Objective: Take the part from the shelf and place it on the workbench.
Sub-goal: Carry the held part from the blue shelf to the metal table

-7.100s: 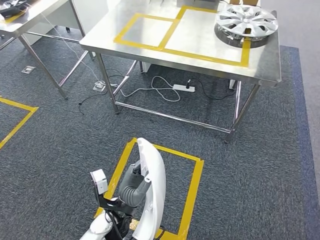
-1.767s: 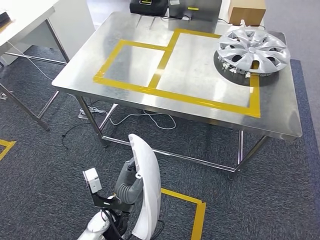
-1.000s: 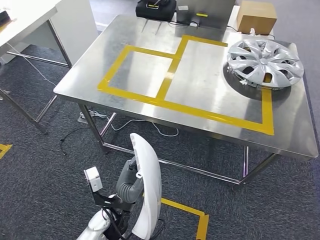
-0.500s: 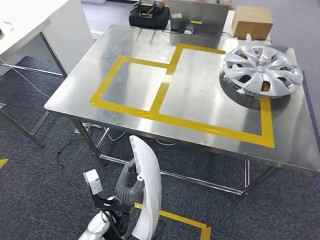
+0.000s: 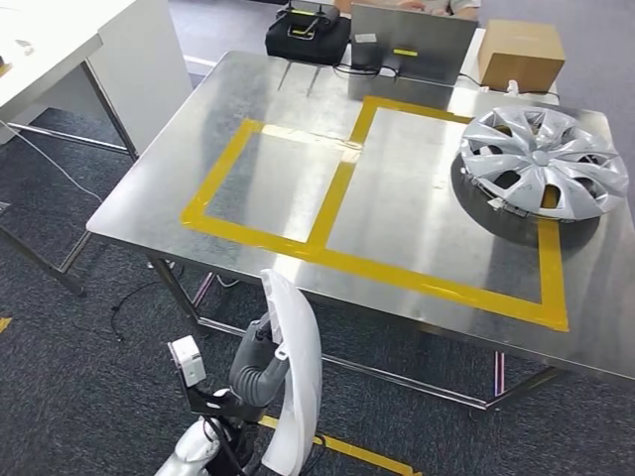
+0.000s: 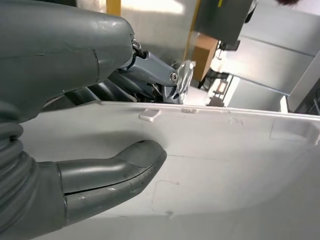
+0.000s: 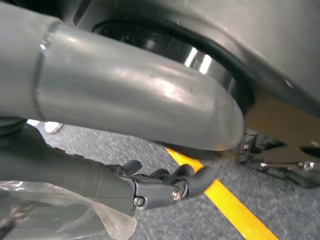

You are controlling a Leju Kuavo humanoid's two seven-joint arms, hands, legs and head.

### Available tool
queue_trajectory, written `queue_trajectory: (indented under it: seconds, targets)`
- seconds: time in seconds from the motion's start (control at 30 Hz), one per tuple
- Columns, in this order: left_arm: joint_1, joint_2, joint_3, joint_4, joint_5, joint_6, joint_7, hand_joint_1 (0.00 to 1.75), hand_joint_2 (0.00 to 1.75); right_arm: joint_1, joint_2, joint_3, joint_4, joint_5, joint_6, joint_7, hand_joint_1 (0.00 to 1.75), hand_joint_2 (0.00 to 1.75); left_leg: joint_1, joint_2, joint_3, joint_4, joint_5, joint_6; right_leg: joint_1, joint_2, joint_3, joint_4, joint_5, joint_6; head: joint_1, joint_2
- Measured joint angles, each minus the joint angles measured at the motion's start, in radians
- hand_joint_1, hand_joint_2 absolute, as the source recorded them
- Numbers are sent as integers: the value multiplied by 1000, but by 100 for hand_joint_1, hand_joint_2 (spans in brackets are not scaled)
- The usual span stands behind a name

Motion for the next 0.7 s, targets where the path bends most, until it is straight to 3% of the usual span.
queue_trajectory:
  seconds: [0.07,0.13,0.2,0.27,0.3,0.33,0.37,0.43,0.47,0.53,0.63,0.7]
  targets:
    - [0,0,0,-4,-46,49,-19,175,175,0,0,-1,0,7,0,-2,0,0,-2,1,3,2,-5,-12,2,0,7,-14,-3,-21,-1,0]
    - [-1,0,0,-14,-107,104,-39,175,175,0,0,-1,0,16,-1,-4,0,0,-1,3,-6,29,-14,-21,-1,0,21,-22,-6,-32,-5,0]
    - [-3,-1,-1,-26,-170,157,-52,175,175,-2,0,-2,0,23,0,-7,0,0,0,4,-54,122,-47,-28,-3,0,38,-29,-12,-41,-10,0]
    - [-5,-1,-3,-41,-245,207,-58,175,175,-6,0,-2,0,27,0,-12,0,0,1,5,-129,239,-87,-33,-2,0,49,-30,-22,-48,-11,0]
    - [-6,0,-4,-49,-287,229,-59,175,175,-7,-1,-2,0,28,0,-15,0,0,1,5,-155,270,-89,-33,-1,1,55,-30,-26,-49,-12,0]
    - [-8,0,-6,-57,-324,247,-58,175,175,-7,-1,-2,0,28,1,-17,0,0,1,5,-166,267,-71,-31,0,2,62,-30,-31,-50,-12,0]
    - [-11,1,-8,-65,-357,261,-56,175,175,-8,-1,-2,0,28,2,-19,0,0,0,5,-160,231,-34,-27,1,4,70,-30,-36,-49,-12,0]
    - [-23,1,-13,-77,-405,281,-50,175,175,-10,-1,-2,0,29,4,-23,0,0,-6,5,-126,114,48,-14,3,5,85,-31,-45,-47,-11,0]
    - [-31,1,-17,-81,-421,287,-47,175,175,-11,-1,-2,0,30,6,-25,0,0,-10,6,-112,62,65,-8,3,5,87,-32,-48,-43,-12,0]
    - [-43,1,-23,-87,-440,295,-43,175,175,-14,-1,-3,0,31,8,-27,0,0,-16,7,-101,22,70,-1,2,5,85,-35,-53,-32,-13,0]
    - [-66,0,-31,-92,-499,322,-31,175,175,-17,-1,-2,-1,42,13,-28,0,0,-11,10,-89,0,82,10,2,6,79,-30,-68,-12,-15,0]
    - [-104,1,-41,-92,-577,356,-14,175,175,-20,-2,-2,-1,55,16,-28,0,0,-6,17,-83,-10,86,17,0,5,42,44,-110,-3,-12,0]
